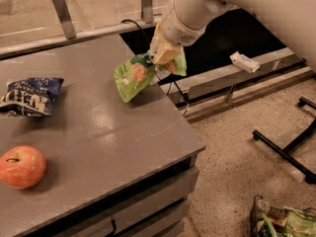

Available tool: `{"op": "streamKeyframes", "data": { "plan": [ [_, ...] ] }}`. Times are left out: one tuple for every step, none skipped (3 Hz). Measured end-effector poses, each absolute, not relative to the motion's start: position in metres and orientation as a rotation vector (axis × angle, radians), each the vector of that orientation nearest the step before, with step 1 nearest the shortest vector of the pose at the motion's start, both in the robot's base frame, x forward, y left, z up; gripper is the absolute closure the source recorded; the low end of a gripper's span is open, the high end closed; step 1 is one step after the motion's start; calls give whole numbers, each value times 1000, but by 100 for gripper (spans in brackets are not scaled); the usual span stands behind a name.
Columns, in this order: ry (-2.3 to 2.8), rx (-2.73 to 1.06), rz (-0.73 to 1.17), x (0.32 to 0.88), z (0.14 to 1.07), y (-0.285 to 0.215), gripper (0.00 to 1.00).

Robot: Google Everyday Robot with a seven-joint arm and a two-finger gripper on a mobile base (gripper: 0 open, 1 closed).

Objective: Move green rice chip bag near blue chip bag

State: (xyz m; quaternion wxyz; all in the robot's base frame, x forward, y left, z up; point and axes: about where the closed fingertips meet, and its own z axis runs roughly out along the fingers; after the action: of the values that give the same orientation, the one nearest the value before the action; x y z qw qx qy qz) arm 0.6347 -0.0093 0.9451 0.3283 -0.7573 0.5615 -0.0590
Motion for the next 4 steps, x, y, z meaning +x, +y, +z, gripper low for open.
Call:
{"op": "streamKeyframes", "data": {
  "plan": [
    [1436,-1986,-143,646,946,-1,100],
    [1387,-1981,-138,665,952,12,100],
    [1357,-1969,-124,678,953,23,100],
    [1349,-1955,-117,687,951,27,100]
  ]
}}
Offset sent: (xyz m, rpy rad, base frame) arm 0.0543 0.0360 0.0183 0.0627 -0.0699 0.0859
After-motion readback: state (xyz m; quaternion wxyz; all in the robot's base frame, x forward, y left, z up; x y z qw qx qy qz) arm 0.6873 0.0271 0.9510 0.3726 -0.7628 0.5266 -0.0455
